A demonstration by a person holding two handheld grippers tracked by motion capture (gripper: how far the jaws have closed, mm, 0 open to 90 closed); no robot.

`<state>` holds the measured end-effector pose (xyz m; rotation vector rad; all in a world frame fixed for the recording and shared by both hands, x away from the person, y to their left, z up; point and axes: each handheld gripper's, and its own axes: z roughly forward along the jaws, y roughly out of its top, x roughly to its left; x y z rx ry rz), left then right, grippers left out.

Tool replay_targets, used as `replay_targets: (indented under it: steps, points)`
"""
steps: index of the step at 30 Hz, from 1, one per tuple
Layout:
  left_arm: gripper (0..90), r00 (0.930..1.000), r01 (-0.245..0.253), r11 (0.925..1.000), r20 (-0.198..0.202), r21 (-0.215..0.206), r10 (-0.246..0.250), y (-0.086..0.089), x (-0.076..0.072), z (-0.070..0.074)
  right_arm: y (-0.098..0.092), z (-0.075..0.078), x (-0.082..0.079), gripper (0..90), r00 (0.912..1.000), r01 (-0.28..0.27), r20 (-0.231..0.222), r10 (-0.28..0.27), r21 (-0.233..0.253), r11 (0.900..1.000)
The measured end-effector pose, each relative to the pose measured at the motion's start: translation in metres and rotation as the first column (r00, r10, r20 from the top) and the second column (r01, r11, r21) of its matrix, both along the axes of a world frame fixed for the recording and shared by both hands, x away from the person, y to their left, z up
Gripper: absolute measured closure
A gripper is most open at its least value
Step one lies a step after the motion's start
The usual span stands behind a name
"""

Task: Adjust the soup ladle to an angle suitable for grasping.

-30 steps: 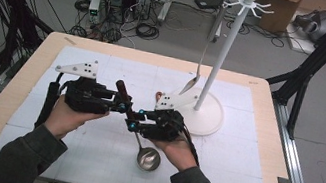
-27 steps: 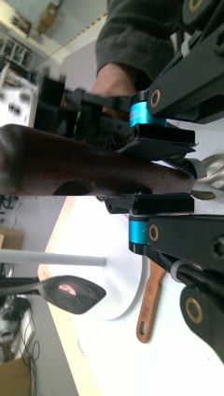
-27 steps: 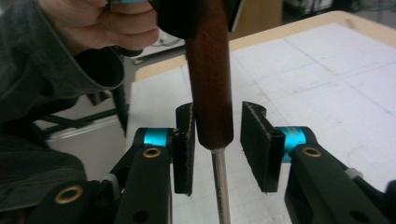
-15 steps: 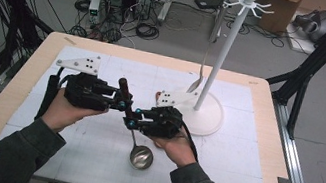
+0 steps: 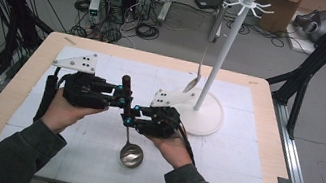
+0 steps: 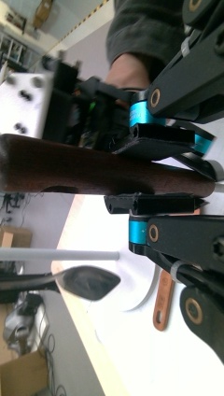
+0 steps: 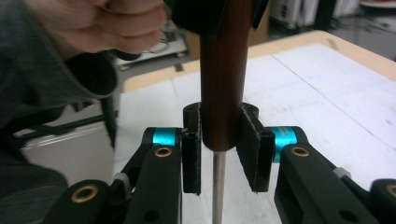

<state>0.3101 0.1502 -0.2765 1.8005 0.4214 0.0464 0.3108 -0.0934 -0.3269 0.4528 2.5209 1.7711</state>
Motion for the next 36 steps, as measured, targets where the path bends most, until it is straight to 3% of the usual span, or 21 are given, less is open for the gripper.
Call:
replay_targets:
  steps: [4,6,10,13,18,22,26,29,33,36]
  points:
    - [73.0,0.9994,0.034,0.9993,0.003,-0.011,-0.034,0.000,0.000,0.000,-0.003,0.001,0.004,68.8,0.9974,-0.069,-0.018,0.069,0.035,0.997]
    - [72.9,0.9996,0.027,0.9996,0.007,-0.004,-0.027,0.000,0.000,0.000,-0.002,0.000,0.005,72.6,0.9964,-0.082,-0.020,0.083,0.039,0.996]
    - [71.7,1.0000,0.007,0.9999,0.005,-0.012,-0.007,0.000,0.000,0.000,0.000,0.002,0.002,73.5,0.9991,-0.041,-0.004,0.041,0.033,0.999]
    - [66.7,0.9997,-0.020,0.9994,0.011,-0.030,0.020,0.001,0.000,0.001,0.002,0.005,-0.003,73.6,0.9995,0.026,0.018,-0.026,0.013,1.000]
    - [71.5,0.9990,-0.031,0.9992,0.033,-0.026,0.032,0.001,-0.002,0.002,0.006,0.007,-0.009,73.6,0.9943,0.094,0.050,-0.094,0.001,0.996]
    - [72.7,0.9993,-0.001,0.9999,0.037,-0.015,0.001,0.002,-0.002,0.003,0.004,0.007,-0.005,69.7,0.9987,0.034,0.037,-0.034,0.007,0.999]
    - [72.9,0.9982,0.050,0.9986,0.033,-0.018,-0.049,0.000,-0.003,0.002,-0.001,0.008,0.003,63.2,0.9989,-0.043,0.022,0.042,0.045,0.998]
    - [72.9,0.9977,0.060,0.9980,0.034,-0.018,-0.059,0.002,-0.001,0.002,-0.001,0.007,0.005,72.7,0.9961,-0.089,0.006,0.088,0.058,0.994]
    - [72.2,0.9978,0.056,0.9983,0.037,-0.012,-0.056,0.002,-0.001,0.002,0.000,0.007,0.003,73.4,0.9965,-0.084,0.010,0.083,0.057,0.995]
    - [65.2,0.9985,0.041,0.9990,0.035,-0.015,-0.041,0.004,-0.002,0.002,-0.001,0.008,0.001,73.6,0.9989,-0.047,0.011,0.046,0.049,0.998]
